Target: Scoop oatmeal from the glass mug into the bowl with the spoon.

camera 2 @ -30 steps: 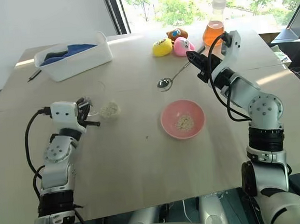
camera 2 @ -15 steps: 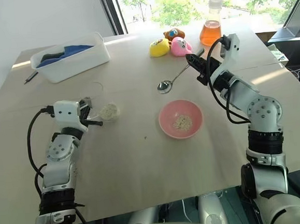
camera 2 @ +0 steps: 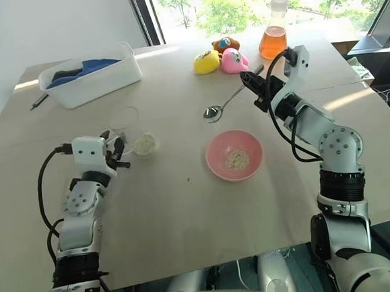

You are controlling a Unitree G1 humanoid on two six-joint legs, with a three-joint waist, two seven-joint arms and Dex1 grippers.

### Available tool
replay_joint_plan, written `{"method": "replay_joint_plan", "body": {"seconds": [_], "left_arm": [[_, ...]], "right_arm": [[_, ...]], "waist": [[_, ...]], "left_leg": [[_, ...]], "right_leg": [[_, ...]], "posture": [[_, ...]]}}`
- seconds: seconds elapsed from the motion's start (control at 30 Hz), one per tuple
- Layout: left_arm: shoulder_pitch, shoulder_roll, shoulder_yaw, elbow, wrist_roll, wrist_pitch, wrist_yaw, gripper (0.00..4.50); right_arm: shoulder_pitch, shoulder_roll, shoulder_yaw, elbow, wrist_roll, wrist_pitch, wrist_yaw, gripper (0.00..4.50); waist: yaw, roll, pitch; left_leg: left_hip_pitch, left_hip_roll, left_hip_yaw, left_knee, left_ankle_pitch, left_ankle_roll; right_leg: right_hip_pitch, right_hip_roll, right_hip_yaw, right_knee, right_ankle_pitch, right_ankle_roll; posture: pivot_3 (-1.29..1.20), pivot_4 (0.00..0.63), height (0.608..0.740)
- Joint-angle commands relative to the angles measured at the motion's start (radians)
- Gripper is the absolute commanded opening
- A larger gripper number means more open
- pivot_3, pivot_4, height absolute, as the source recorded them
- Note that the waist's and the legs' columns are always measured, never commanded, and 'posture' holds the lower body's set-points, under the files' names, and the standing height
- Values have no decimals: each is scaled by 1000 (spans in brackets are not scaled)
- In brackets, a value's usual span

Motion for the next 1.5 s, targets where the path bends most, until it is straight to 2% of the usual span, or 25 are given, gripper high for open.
{"method": "replay_joint_plan", "body": {"seconds": [0.03,0.77,0.9,0.93,1.23,1.5], "left_arm": [[17,-14,8,-86,-6,3,22,2096],[83,-55,-36,-169,53,2,62,2096],[75,-54,-23,-158,61,3,79,315],[74,-53,-21,-155,62,1,83,25],[52,-58,-15,-136,58,29,107,25],[-29,-39,-28,-158,4,164,61,25]], "right_arm": [[-18,1,-15,-44,10,-4,18,0],[-10,11,-8,-48,-3,1,23,0],[-6,11,-7,-49,-5,2,26,0],[-5,12,-7,-50,-6,2,27,0],[-17,28,2,-53,-21,-3,30,0],[-180,62,56,-68,-37,4,37,0]], "waist": [[0,0,0],[0,0,0],[0,0,0],[0,0,0],[-2,0,-1],[-3,0,0]], "left_leg": [[0,0,0,0,0,0],[0,0,1,0,0,0],[0,0,1,0,0,0],[0,0,1,0,0,0],[1,0,2,1,0,0],[1,0,1,1,0,-1]], "right_leg": [[0,0,0,0,0,0],[0,0,1,0,0,0],[0,0,1,0,0,0],[0,0,1,0,0,0],[0,0,2,2,0,0],[-1,1,2,3,0,0]], "posture": [[0,150,740],[0,150,740],[0,150,740],[0,150,740],[0,150,740],[0,150,740]]}}
